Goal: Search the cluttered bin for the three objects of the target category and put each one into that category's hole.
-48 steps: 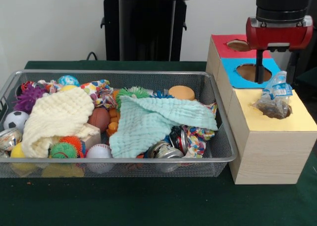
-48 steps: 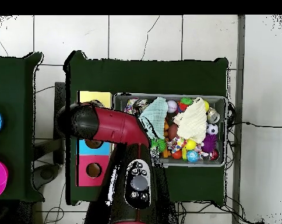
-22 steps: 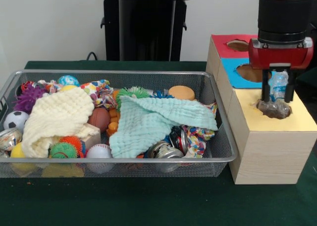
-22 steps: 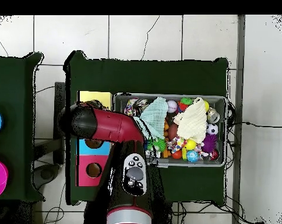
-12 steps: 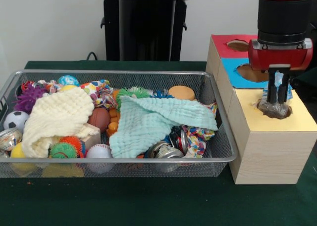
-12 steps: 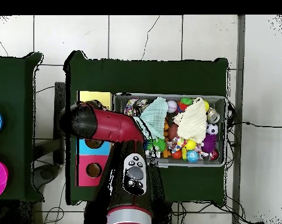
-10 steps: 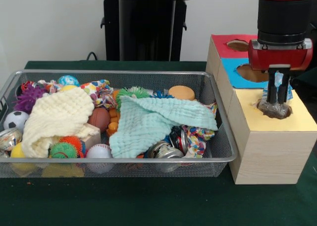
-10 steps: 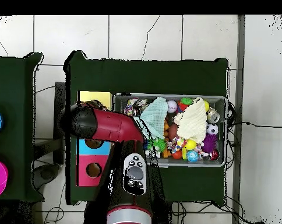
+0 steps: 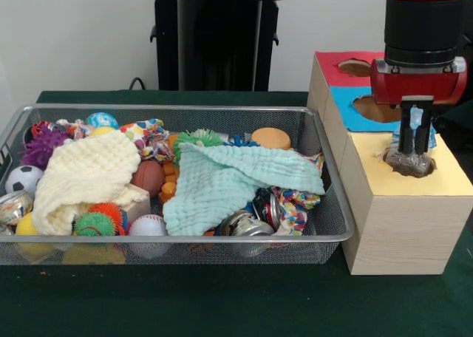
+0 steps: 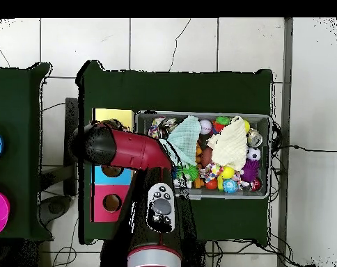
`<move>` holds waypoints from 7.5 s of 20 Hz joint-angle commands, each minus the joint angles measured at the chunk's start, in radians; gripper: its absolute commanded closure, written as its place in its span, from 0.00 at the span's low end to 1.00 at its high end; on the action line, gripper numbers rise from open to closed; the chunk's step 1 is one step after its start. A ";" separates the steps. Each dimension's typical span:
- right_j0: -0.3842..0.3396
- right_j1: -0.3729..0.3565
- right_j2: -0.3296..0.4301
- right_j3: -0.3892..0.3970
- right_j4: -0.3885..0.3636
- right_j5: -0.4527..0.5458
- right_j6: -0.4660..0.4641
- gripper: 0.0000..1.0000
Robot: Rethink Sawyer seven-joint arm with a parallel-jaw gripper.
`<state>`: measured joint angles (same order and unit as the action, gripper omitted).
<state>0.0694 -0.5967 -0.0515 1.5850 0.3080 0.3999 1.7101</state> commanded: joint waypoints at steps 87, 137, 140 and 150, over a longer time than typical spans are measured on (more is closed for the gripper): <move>-0.056 0.065 0.036 0.006 -0.052 0.332 0.108 0.00; -0.357 0.038 0.109 -0.052 -0.488 0.226 -0.116 0.00; -0.383 0.038 0.120 -0.052 -0.524 0.218 -0.132 0.00; -0.477 0.050 0.170 -0.101 -0.633 0.248 -0.190 0.00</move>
<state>-0.3634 -0.5983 0.0130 1.5142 -0.2237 0.6520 1.7101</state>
